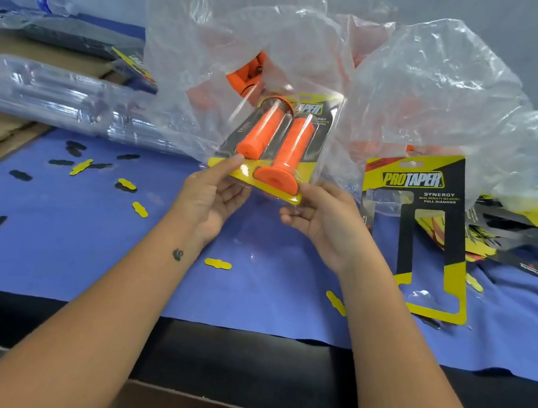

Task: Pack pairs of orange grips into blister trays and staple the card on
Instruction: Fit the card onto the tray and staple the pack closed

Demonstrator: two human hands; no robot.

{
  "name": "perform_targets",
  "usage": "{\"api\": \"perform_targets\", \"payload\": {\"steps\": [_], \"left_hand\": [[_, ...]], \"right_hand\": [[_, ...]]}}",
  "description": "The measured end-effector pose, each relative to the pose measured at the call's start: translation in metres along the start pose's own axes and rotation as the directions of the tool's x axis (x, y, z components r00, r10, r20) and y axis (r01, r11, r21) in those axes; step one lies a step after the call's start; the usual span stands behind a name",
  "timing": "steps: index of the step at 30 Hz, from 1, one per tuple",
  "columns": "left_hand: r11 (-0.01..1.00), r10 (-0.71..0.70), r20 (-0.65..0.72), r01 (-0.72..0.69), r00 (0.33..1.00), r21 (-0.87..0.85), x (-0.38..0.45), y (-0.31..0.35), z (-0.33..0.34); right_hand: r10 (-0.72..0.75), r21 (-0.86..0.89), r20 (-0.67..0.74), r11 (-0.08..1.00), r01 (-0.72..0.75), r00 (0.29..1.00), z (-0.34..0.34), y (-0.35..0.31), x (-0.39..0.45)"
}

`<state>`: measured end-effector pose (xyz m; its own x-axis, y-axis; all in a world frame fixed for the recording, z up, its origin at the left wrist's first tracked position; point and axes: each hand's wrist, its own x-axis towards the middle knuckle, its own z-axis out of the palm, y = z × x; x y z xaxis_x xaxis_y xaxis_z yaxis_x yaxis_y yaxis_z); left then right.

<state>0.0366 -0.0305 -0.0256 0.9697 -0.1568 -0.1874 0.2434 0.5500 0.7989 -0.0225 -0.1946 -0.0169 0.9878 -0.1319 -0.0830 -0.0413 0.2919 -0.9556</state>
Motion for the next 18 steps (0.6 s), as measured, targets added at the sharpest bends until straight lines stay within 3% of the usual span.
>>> {"api": "perform_targets", "payload": {"steps": [7, 10, 14, 18], "left_hand": [[0.993, -0.086, 0.074, 0.079, 0.994, 0.088, 0.003, -0.003, -0.001], [0.997, -0.073, 0.054, 0.071, 0.996, 0.024, 0.001, -0.004, 0.001], [0.982, -0.021, 0.054, 0.031, 0.998, -0.186, -0.003, -0.005, 0.006], [0.981, -0.008, 0.128, 0.033, 0.992, -0.191, -0.008, -0.005, 0.008]], "right_hand": [[-0.010, -0.048, 0.090, 0.999, 0.014, 0.996, 0.008, 0.009, -0.003], [-0.006, -0.070, 0.088, 0.997, 0.012, 0.996, 0.009, 0.010, -0.002], [-0.066, -0.158, 0.096, 0.984, 0.081, 0.993, 0.014, 0.012, -0.003], [-0.184, -0.251, 0.144, 0.944, 0.215, 0.972, 0.018, 0.013, -0.004]]}}
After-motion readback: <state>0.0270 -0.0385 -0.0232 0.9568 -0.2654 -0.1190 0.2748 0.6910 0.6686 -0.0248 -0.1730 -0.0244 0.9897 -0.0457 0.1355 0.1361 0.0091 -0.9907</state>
